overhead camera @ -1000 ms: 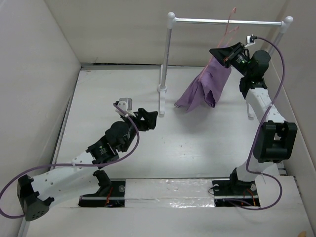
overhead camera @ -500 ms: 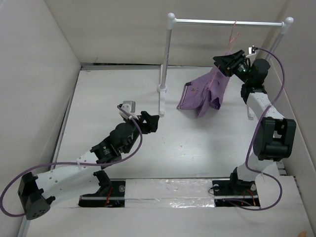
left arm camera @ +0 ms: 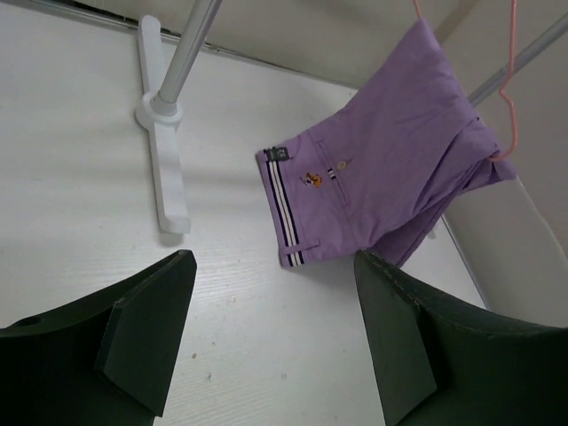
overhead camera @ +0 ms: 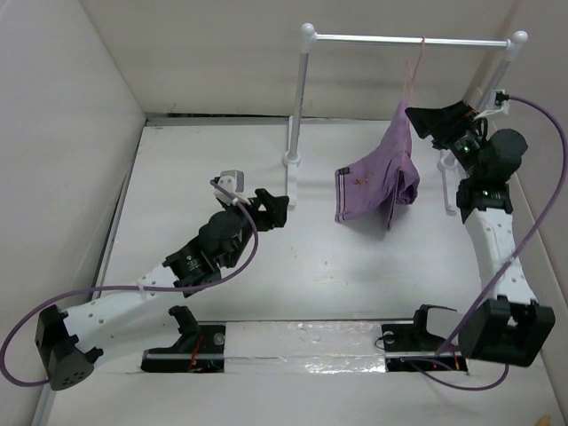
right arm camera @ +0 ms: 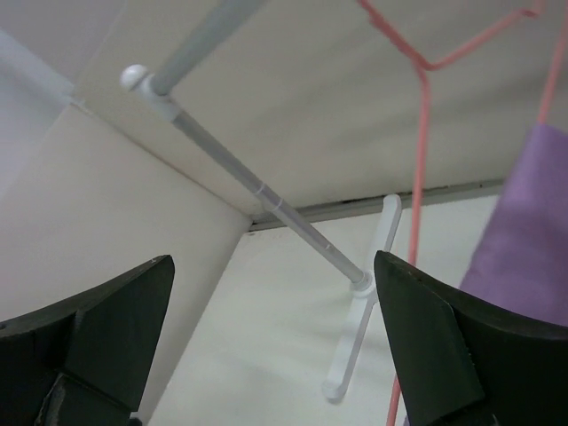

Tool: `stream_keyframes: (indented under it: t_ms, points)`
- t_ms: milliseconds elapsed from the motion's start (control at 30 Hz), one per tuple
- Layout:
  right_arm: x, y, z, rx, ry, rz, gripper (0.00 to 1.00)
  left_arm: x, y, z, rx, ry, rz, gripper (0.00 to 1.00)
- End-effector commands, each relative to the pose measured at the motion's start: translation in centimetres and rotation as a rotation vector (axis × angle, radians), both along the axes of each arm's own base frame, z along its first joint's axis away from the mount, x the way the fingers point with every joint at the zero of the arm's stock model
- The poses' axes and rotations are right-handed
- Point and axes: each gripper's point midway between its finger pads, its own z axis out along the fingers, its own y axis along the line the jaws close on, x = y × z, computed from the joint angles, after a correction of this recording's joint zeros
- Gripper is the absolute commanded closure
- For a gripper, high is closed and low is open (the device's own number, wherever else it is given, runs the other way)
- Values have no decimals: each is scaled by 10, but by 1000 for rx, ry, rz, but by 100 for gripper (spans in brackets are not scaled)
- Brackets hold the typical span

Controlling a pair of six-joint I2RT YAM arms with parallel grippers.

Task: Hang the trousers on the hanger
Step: Reset both arms

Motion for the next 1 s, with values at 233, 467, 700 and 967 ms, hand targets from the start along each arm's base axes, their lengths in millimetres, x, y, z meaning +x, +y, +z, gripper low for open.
stream_keyframes:
  t_ms: [233,467,700,967]
  points:
    - [-119,33,-13,-275,-202,2,0,-7,42,31,-75,-59,120,29]
    - [-175,58,-87,-449,-141,145,0,-22,86,-4,-67,-6,224,26]
    - [-199,67,-133,-519,-62,230,0,-41,110,-35,-134,18,230,27]
    - [-197,74,-133,-477,-62,260,0,-52,117,-2,-238,-68,185,27]
